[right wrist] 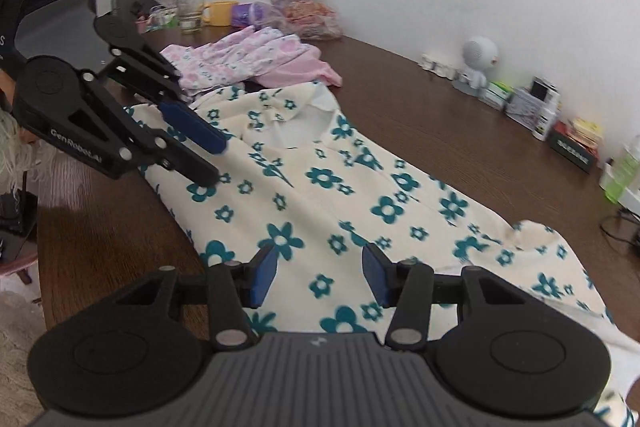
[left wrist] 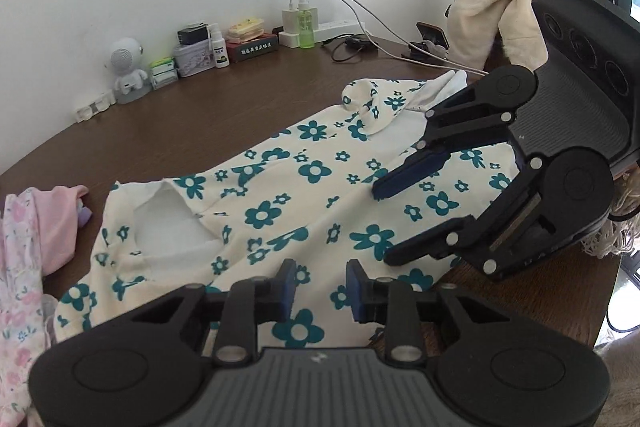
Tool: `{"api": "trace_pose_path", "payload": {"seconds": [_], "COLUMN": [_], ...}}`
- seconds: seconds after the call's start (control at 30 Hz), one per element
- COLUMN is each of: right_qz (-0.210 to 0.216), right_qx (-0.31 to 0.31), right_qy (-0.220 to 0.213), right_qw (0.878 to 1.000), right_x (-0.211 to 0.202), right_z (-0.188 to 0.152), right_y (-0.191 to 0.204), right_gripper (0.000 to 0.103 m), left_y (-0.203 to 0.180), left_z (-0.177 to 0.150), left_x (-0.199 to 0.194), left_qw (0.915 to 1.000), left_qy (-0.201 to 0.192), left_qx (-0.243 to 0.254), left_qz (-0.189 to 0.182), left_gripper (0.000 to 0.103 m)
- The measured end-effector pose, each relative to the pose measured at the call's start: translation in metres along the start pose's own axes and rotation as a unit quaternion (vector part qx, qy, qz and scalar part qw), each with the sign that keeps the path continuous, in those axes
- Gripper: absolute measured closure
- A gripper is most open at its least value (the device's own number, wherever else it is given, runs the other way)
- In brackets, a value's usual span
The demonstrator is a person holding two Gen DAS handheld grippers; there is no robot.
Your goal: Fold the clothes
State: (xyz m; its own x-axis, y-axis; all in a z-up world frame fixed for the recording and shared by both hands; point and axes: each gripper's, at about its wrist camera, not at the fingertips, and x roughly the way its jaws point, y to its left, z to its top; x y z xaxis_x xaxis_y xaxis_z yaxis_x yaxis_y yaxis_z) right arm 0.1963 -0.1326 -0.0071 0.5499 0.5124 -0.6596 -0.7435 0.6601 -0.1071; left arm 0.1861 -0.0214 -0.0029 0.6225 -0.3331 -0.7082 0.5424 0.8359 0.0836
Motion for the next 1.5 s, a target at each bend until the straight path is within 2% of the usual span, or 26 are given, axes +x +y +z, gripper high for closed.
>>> {"api": "trace_pose_path", "payload": {"seconds": [0.07, 0.13, 0.3, 0.47, 0.53, 0.73, 0.9, 1.0, 1.03, 1.07, 1.1, 1.13, 1.17, 1.23, 1.27, 1.4, 1.5], "right_qz": [0.024, 0.047, 0.056, 0.035, 0.016, -0.011, -0.036, -0.047, -0.059, -0.072, -0.084, -0.096, -0.108, -0.130, -0.136, -0.149, -0.192], "right_qx": [-0.021, -0.018, 0.019, 0.057, 0.059, 0.126, 0.131, 0.136, 0.142, 0.153, 0.166, 0.179, 0.191, 0.226, 0.237, 0.277, 0.295], "right_qy": [0.008, 0.010, 0.028, 0.041, 0.060, 0.058, 0.029, 0.038, 0.040, 0.029, 0.017, 0.004, -0.009, -0.031, -0.037, -0.063, -0.078], "right_qw": [0.999, 0.999, 0.998, 0.997, 0.996, 0.990, 0.990, 0.989, 0.987, 0.985, 0.982, 0.979, 0.976, 0.965, 0.961, 0.947, 0.933], "right_x": [0.015, 0.016, -0.012, -0.060, -0.075, -0.114, -0.119, -0.117, -0.118, -0.122, -0.126, -0.130, -0.134, -0.138, -0.137, -0.134, -0.132], "right_z": [0.003, 0.000, -0.033, -0.075, -0.093, -0.140, -0.154, -0.148, -0.145, -0.140, -0.135, -0.131, -0.126, -0.117, -0.113, -0.102, -0.100], "right_y": [0.000, -0.010, -0.059, -0.102, -0.110, -0.140, -0.135, -0.130, -0.126, -0.120, -0.112, -0.105, -0.098, -0.078, -0.067, -0.026, -0.007], "right_gripper": [0.055, 0.055, 0.048, 0.046, 0.046, 0.045, 0.041, 0.038, 0.038, 0.038, 0.038, 0.037, 0.028, 0.010, 0.006, 0.000, 0.000], "left_y": [0.009, 0.023, 0.057, 0.085, 0.087, 0.082, 0.070, 0.060, 0.056, 0.051, 0.044, 0.038, 0.031, 0.017, 0.011, -0.009, -0.019], "left_z": [-0.004, -0.010, -0.026, -0.042, -0.046, -0.049, -0.044, -0.039, -0.037, -0.036, -0.036, -0.036, -0.037, -0.037, -0.038, -0.046, -0.051], "left_x": [0.009, 0.010, -0.003, -0.025, -0.031, -0.035, -0.033, -0.041, -0.048, -0.055, -0.060, -0.065, -0.071, -0.081, -0.086, -0.092, -0.087], "left_qw": [0.9999, 0.9991, 0.9956, 0.9889, 0.9884, 0.9884, 0.9906, 0.9913, 0.9909, 0.9901, 0.9885, 0.9866, 0.9843, 0.9787, 0.9753, 0.9656, 0.9543], "left_qy": [0.008, 0.008, 0.018, 0.040, 0.042, 0.047, 0.054, 0.043, 0.027, 0.010, -0.005, -0.021, -0.036, -0.067, -0.083, -0.111, -0.128], "left_qx": [-0.013, -0.040, -0.092, -0.143, -0.146, -0.143, -0.118, -0.110, -0.115, -0.121, -0.129, -0.137, -0.144, -0.160, -0.168, -0.196, -0.220], "left_qz": [0.002, -0.014, -0.007, -0.010, -0.002, 0.020, 0.042, 0.057, 0.064, 0.071, 0.079, 0.087, 0.095, 0.110, 0.118, 0.130, 0.156], "left_gripper": [0.075, 0.073, 0.072, 0.077, 0.080, 0.080, 0.078, 0.069, 0.060, 0.041, 0.030, 0.014, 0.010, 0.010, 0.010, 0.010, 0.010]}}
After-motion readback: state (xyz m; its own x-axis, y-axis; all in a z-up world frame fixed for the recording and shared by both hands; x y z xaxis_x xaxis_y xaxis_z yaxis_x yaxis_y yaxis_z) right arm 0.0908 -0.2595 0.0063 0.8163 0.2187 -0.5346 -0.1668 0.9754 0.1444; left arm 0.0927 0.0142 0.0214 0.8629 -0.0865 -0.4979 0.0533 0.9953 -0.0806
